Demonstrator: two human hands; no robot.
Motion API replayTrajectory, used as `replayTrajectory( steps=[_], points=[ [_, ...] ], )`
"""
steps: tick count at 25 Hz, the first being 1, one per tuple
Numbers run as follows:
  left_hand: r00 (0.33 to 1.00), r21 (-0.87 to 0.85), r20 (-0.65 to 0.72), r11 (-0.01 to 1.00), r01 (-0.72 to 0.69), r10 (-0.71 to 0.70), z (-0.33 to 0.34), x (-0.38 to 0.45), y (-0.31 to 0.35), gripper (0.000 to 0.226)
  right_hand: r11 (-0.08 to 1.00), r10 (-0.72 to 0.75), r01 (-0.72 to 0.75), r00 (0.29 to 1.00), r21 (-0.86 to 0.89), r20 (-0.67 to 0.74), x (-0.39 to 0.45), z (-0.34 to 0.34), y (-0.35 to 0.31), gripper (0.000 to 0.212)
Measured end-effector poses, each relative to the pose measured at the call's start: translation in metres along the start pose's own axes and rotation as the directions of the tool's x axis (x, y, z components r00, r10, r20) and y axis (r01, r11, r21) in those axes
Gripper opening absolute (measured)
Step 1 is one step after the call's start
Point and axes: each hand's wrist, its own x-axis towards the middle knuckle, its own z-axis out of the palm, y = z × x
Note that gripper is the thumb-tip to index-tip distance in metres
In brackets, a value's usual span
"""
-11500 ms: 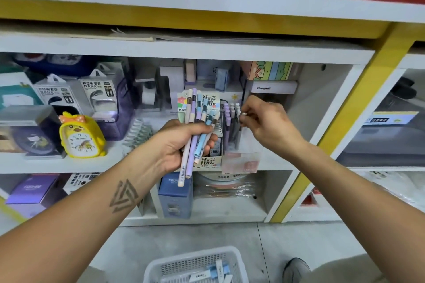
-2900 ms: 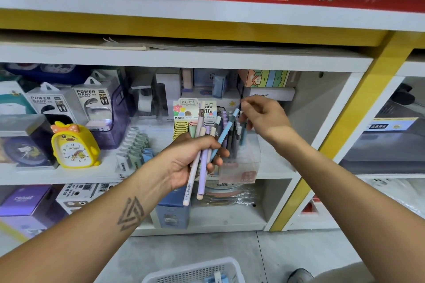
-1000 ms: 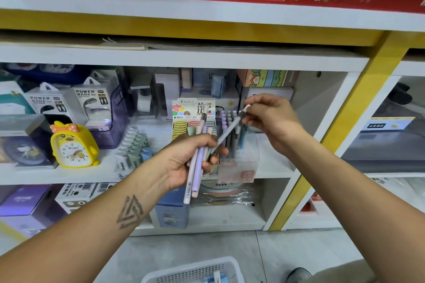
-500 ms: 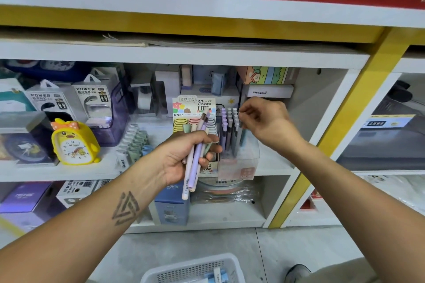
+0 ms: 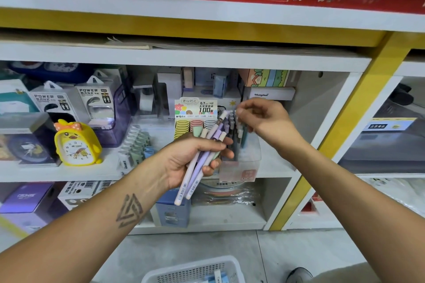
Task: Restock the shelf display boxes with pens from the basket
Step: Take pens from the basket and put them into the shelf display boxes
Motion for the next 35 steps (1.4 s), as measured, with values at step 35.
replayTrajectory(
  steps=[35],
  points=[
    [0.998,-0.029,-0.036,0.998,0.052,-0.054,-0.009,0.009,-0.005,0.024,0.751,-0.198,0.203,0.977,-0.628,0.079,0.012,-0.015,0.02,0.011]
  ],
)
